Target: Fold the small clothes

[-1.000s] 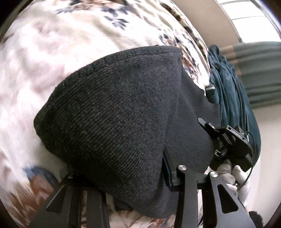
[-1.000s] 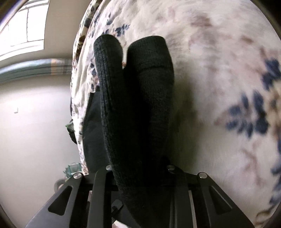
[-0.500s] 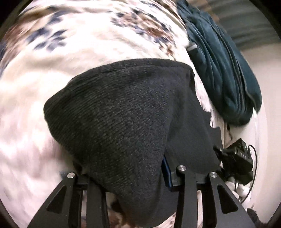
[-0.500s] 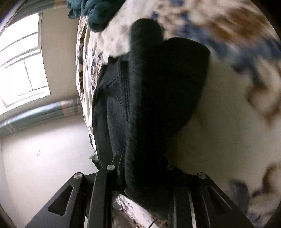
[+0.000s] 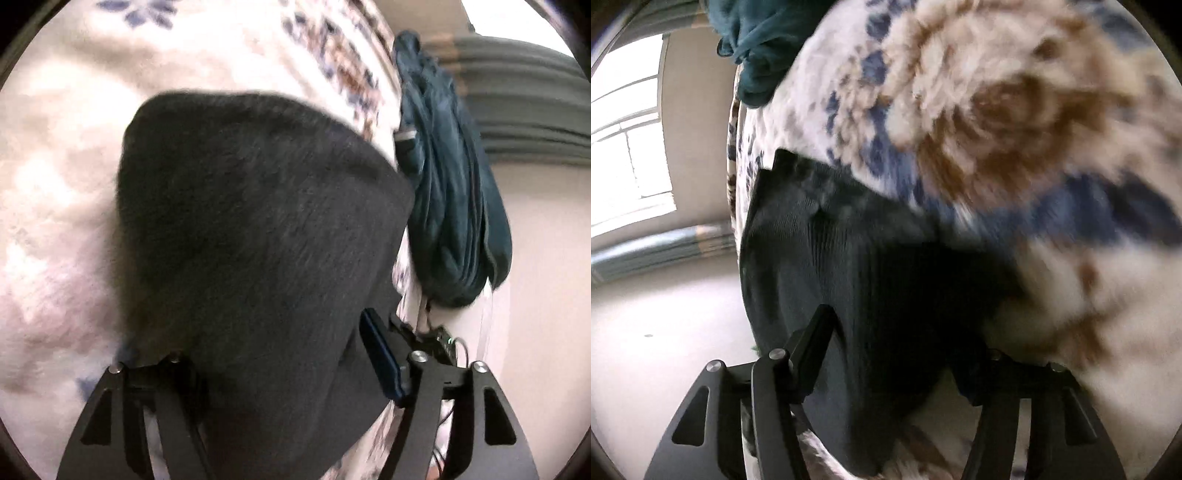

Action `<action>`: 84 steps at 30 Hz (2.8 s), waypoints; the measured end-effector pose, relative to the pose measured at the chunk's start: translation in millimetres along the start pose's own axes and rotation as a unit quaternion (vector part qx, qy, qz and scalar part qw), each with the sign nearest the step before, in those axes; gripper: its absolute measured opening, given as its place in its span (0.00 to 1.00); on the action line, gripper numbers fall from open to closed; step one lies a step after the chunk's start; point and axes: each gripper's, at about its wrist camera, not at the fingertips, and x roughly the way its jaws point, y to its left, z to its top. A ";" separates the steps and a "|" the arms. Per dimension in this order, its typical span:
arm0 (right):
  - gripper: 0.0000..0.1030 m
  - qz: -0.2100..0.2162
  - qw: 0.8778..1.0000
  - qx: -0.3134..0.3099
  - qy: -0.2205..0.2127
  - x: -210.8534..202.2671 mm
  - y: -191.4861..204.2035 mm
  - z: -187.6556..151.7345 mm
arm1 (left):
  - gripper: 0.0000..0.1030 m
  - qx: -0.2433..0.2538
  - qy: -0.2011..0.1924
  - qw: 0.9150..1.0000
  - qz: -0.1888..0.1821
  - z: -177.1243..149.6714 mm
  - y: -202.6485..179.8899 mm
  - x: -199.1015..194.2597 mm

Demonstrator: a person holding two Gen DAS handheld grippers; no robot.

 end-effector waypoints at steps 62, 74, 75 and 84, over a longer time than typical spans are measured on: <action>0.24 -0.011 0.960 -0.242 0.141 105.2 186.1 46.3 | 0.28 0.149 0.025 0.989 0.008 123.0 -65.4 -44.4; 0.24 -0.015 0.968 -0.215 0.128 203.0 253.8 101.9 | 0.30 0.163 0.045 0.982 0.079 265.3 -32.6 -44.8; 0.26 -0.031 0.968 -0.213 0.129 215.1 253.1 110.8 | 0.33 0.158 0.056 0.981 0.092 274.0 -23.9 -36.3; 0.34 -0.096 0.982 -0.151 0.061 203.1 223.1 135.1 | 0.48 0.145 0.053 0.983 0.095 268.5 16.8 -42.2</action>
